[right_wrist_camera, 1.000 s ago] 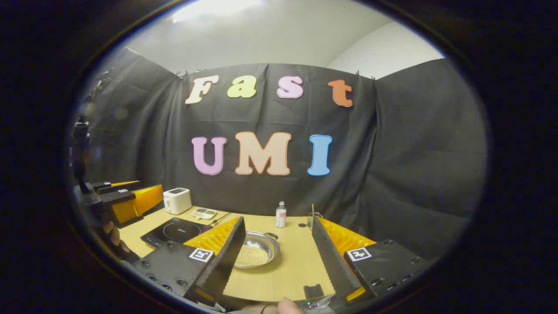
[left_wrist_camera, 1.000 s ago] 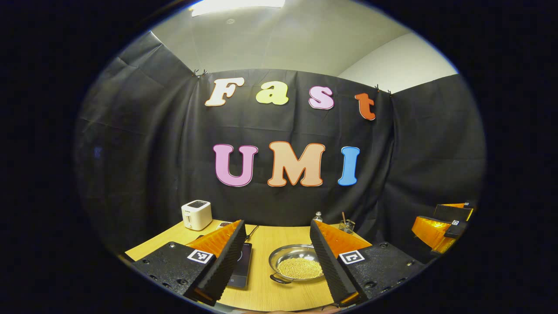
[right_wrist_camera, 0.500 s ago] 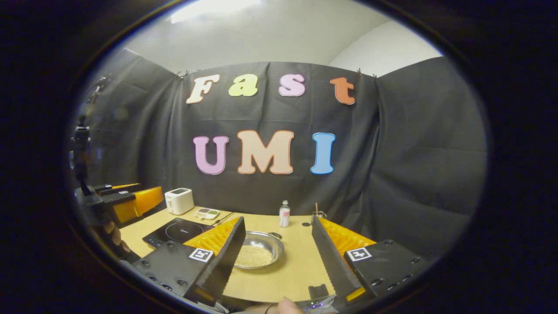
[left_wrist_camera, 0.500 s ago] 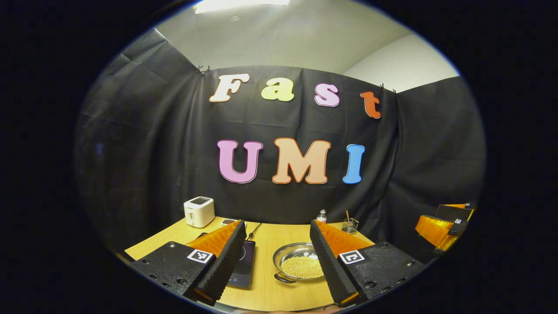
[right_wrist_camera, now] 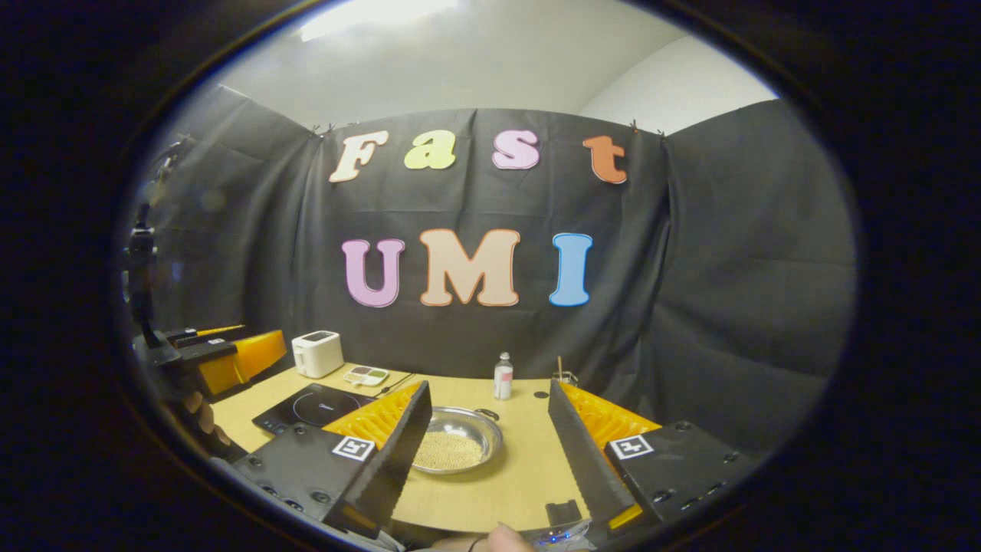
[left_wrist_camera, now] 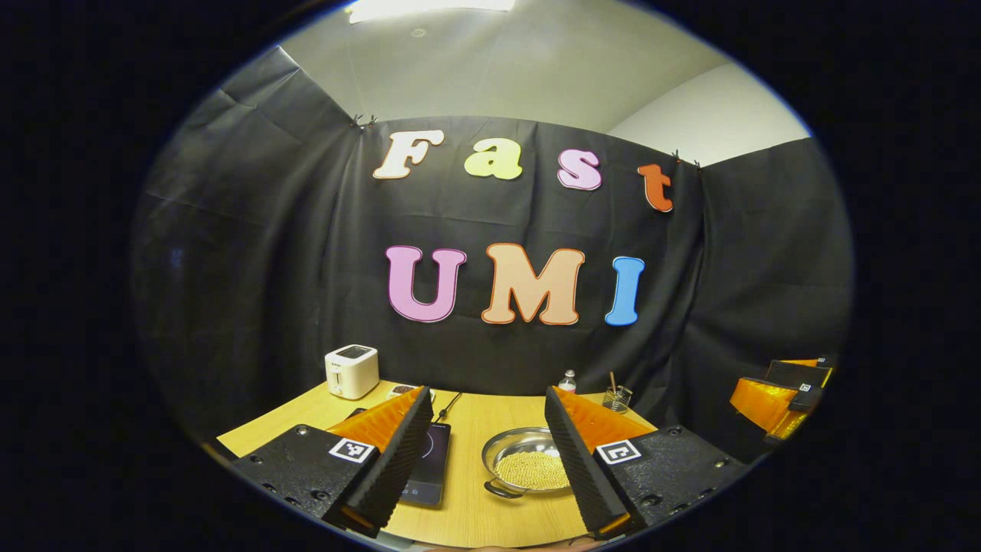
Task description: First push the handle of the pot to place it horizontally, then grasp the pot with both hands and set it on the induction cooktop.
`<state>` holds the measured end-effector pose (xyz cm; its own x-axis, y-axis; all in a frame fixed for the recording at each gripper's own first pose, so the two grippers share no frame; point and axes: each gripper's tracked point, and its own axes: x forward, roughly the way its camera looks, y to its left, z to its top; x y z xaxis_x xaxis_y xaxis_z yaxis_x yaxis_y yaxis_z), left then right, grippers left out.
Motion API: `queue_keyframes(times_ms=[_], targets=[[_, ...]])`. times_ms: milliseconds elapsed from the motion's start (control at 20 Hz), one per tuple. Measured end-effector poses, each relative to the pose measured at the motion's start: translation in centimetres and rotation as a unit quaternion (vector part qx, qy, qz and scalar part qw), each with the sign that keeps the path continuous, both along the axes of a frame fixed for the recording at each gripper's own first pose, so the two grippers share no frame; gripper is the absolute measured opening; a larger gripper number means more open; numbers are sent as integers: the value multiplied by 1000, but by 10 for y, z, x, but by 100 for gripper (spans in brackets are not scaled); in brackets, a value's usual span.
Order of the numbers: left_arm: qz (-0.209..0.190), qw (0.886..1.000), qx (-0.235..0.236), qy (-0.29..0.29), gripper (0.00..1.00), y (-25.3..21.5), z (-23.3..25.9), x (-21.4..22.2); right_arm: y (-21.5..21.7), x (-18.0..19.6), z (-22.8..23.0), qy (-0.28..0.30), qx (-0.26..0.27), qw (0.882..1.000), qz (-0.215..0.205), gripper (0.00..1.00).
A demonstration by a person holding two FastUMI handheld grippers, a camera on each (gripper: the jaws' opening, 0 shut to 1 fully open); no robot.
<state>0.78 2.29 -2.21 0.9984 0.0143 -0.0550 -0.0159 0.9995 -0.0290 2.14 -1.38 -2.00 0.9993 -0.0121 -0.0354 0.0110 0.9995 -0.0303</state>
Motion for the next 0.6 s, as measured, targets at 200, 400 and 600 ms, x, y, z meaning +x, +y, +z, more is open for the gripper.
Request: queue_keyframes(times_ms=[200, 400, 600], targets=[[4, 1000, 0, 5, 90, 6, -8, 5, 3, 6, -6, 2, 1, 1000, 2, 93], [0, 1000, -6, 16, 90, 9, -23, 12, 9, 18, -18, 7, 9, 1000, 7, 93], [8, 1000, -12, 21, 90, 23, -40, 22, 10, 32, -26, 1, 7, 1000, 7, 93]])
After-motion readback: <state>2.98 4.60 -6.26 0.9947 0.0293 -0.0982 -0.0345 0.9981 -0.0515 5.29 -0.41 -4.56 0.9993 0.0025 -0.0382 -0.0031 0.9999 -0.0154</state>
